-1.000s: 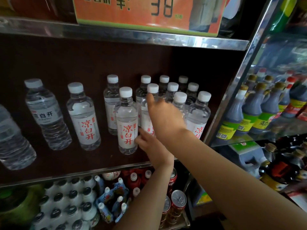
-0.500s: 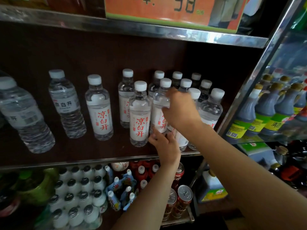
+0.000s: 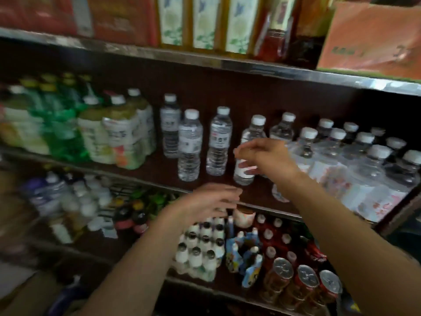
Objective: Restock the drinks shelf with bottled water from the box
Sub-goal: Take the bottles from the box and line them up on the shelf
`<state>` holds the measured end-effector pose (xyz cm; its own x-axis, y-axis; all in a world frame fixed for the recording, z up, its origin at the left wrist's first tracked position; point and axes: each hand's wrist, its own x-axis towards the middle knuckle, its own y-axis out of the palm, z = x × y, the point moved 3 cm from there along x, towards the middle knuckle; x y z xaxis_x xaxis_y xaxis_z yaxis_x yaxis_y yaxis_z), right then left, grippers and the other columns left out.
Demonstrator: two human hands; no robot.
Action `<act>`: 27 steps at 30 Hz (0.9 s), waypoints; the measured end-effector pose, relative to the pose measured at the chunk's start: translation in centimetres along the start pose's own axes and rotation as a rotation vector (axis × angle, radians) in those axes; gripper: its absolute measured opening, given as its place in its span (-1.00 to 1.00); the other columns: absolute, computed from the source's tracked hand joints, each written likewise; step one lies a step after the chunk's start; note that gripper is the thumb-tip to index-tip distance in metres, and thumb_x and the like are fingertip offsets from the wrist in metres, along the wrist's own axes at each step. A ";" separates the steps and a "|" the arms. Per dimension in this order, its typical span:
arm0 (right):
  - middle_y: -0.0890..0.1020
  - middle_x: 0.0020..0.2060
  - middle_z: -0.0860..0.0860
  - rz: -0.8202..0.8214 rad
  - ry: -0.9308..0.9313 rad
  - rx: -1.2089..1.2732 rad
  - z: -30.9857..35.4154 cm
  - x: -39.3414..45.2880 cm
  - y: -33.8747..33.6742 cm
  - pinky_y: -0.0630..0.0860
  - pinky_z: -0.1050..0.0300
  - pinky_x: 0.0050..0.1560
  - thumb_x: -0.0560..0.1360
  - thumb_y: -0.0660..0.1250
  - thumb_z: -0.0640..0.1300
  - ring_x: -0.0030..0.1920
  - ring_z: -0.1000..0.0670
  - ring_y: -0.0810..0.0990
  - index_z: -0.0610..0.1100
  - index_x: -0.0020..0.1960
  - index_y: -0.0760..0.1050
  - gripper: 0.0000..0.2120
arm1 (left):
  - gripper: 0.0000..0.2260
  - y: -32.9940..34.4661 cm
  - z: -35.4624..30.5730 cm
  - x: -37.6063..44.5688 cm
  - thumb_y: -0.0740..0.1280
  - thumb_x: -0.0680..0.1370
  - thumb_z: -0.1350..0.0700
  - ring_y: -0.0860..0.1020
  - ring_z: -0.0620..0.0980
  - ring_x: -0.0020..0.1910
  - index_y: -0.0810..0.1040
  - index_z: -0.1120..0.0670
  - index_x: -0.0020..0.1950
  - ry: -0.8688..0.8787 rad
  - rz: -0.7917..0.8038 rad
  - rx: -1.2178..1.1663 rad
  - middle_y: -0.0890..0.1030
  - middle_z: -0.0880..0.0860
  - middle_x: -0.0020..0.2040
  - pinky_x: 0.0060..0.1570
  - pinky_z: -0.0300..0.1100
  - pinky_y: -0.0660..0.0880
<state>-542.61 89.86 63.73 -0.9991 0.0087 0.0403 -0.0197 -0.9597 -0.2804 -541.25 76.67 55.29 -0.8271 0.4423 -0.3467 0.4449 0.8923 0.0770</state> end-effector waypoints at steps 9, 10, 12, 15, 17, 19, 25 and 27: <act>0.70 0.01 0.01 0.773 0.124 -0.054 4.1 -4.9 25.9 0.54 0.07 0.17 0.42 0.46 -0.06 0.08 0.03 0.66 -0.05 0.09 0.62 -0.75 | -0.74 -23.3 5.4 -23.0 0.25 0.56 0.02 0.53 0.03 0.24 0.52 0.04 0.22 0.067 -0.400 -0.155 0.58 0.06 0.25 0.35 -0.02 0.37; 0.71 0.01 0.00 0.801 0.119 -0.063 4.3 -5.8 29.3 0.55 0.08 0.14 0.44 0.44 -0.07 0.07 0.02 0.66 -0.05 0.07 0.61 -0.79 | -0.77 -25.4 6.7 -25.7 0.24 0.57 0.02 0.54 0.02 0.21 0.52 0.03 0.19 0.062 -0.471 -0.156 0.59 0.05 0.22 0.32 -0.03 0.37; 0.70 0.01 -0.05 0.854 0.097 -0.070 4.6 -8.0 36.1 0.56 0.12 0.07 0.47 0.41 -0.10 0.03 0.01 0.67 -0.04 0.02 0.60 -0.86 | -0.79 -29.5 10.0 -31.0 0.24 0.58 -0.01 0.58 -0.02 0.13 0.52 0.00 0.16 0.045 -0.595 -0.184 0.61 0.04 0.17 0.24 -0.07 0.42; 0.69 -0.03 -0.07 0.925 0.076 -0.151 3.6 -11.9 46.6 0.54 0.08 0.09 0.49 0.39 -0.14 -0.01 -0.01 0.66 -0.03 -0.08 0.59 -0.97 | -0.70 -35.3 16.6 -38.9 0.23 0.58 -0.03 0.60 -0.02 0.07 0.48 0.03 0.27 -0.041 -0.793 -0.221 0.61 0.06 0.18 0.14 -0.11 0.45; 0.67 -0.01 -0.03 0.991 0.078 -0.232 1.7 -14.7 53.0 0.54 0.12 0.04 0.51 0.36 -0.14 0.01 -0.01 0.65 -0.02 -0.09 0.57 -0.96 | -0.71 -38.3 21.8 -43.7 0.21 0.60 -0.02 0.57 0.03 0.12 0.47 0.04 0.27 -0.142 -0.894 -0.264 0.59 0.06 0.18 0.16 -0.08 0.41; 0.65 0.03 -0.02 1.071 0.103 -0.291 -1.1 -17.9 59.4 0.54 0.18 0.00 0.53 0.35 -0.11 0.02 0.02 0.64 -0.07 0.01 0.57 -0.92 | -0.77 -40.5 28.0 -48.1 0.19 0.61 -0.02 0.55 0.02 0.11 0.49 0.02 0.20 -0.263 -0.942 -0.322 0.57 0.04 0.19 0.12 -0.10 0.40; 0.59 0.04 0.04 1.379 0.282 -0.542 -13.8 -27.6 74.5 0.54 0.17 0.04 0.50 0.39 -0.02 0.04 0.05 0.60 -0.12 0.31 0.46 -0.59 | -0.70 -42.4 48.1 -55.0 0.18 0.62 0.01 0.53 0.05 0.18 0.49 0.10 0.28 -0.500 -0.993 -0.556 0.57 0.06 0.20 0.31 -0.04 0.37; 0.58 0.11 0.02 1.476 0.334 -0.634 -19.2 -30.2 78.2 0.53 0.12 0.14 0.50 0.40 -0.03 0.09 0.03 0.59 -0.12 0.32 0.46 -0.57 | -0.67 -41.8 55.2 -54.8 0.19 0.62 0.00 0.54 0.06 0.18 0.47 0.12 0.32 -0.537 -0.984 -0.679 0.57 0.08 0.22 0.29 -0.03 0.39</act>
<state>-514.72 19.98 22.14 -0.1267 -0.6179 -0.7759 0.9743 0.0694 -0.2144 -495.56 10.08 19.46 -0.3953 -0.3669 -0.8421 -0.6543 0.7559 -0.0222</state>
